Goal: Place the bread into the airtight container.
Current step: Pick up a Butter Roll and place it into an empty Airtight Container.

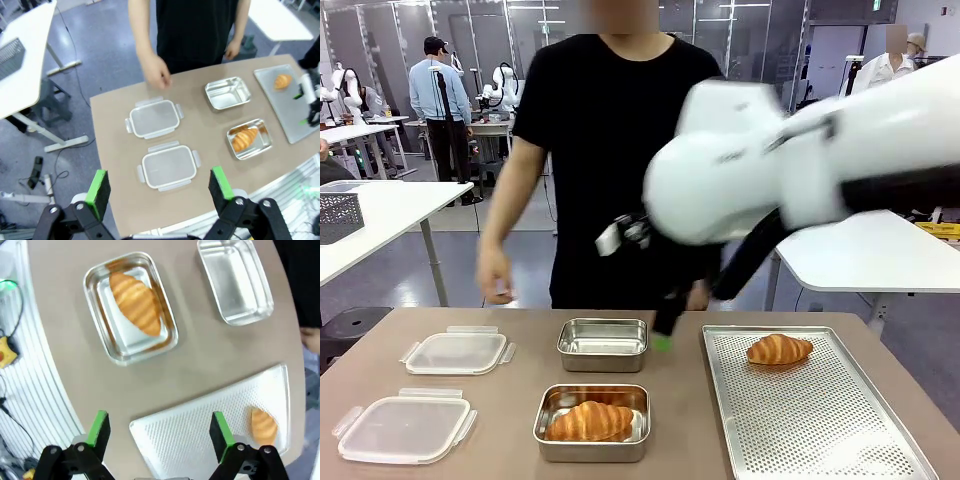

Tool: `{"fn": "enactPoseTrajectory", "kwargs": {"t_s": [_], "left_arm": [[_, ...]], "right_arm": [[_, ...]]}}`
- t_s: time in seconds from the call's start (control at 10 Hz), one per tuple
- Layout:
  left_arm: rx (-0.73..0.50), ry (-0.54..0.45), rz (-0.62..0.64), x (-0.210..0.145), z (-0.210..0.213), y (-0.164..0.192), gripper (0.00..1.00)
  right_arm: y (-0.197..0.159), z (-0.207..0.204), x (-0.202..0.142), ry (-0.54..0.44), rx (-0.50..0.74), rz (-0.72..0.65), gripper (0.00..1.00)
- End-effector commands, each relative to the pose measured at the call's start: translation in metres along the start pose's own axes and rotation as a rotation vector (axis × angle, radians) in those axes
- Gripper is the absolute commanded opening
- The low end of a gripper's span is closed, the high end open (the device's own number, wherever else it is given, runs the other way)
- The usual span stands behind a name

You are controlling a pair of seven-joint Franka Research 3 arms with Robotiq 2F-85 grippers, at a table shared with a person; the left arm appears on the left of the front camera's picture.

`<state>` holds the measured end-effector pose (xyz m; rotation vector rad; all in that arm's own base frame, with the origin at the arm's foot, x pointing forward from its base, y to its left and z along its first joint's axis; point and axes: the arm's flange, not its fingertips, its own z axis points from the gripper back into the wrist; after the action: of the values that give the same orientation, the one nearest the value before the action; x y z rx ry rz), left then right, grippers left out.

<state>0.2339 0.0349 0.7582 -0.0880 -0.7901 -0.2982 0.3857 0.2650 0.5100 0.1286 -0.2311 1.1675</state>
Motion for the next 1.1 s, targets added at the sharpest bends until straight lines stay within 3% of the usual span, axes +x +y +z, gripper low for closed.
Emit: {"fn": "enactPoseTrajectory", "kwargs": {"t_s": [0.0, 0.2, 0.3, 0.4, 0.7, 1.0], "left_arm": [[0.007, 0.002, -0.001, 0.000, 0.000, -0.001, 1.00], [0.007, 0.002, -0.001, 0.000, 0.000, -0.001, 1.00], [0.007, 0.002, -0.001, 0.000, 0.000, -0.001, 1.00], [0.007, 0.002, -0.001, 0.000, 0.000, -0.001, 1.00], [0.007, 0.002, -0.001, 0.000, 0.000, -0.001, 1.00], [0.007, 0.002, -0.001, 0.000, 0.000, -0.001, 1.00]], "right_arm": [[-0.016, 0.025, -0.067, -0.062, 0.004, -0.110, 1.00], [-0.048, 0.033, -0.126, -0.095, -0.020, -0.318, 1.00], [-0.060, 0.032, -0.161, -0.104, -0.109, -0.455, 1.00], [-0.071, 0.029, -0.176, -0.136, -0.117, -0.489, 1.00], [-0.106, -0.003, -0.189, -0.140, -0.128, -0.550, 1.00], [-0.101, 0.007, -0.201, -0.140, -0.121, -0.530, 1.00]]}}
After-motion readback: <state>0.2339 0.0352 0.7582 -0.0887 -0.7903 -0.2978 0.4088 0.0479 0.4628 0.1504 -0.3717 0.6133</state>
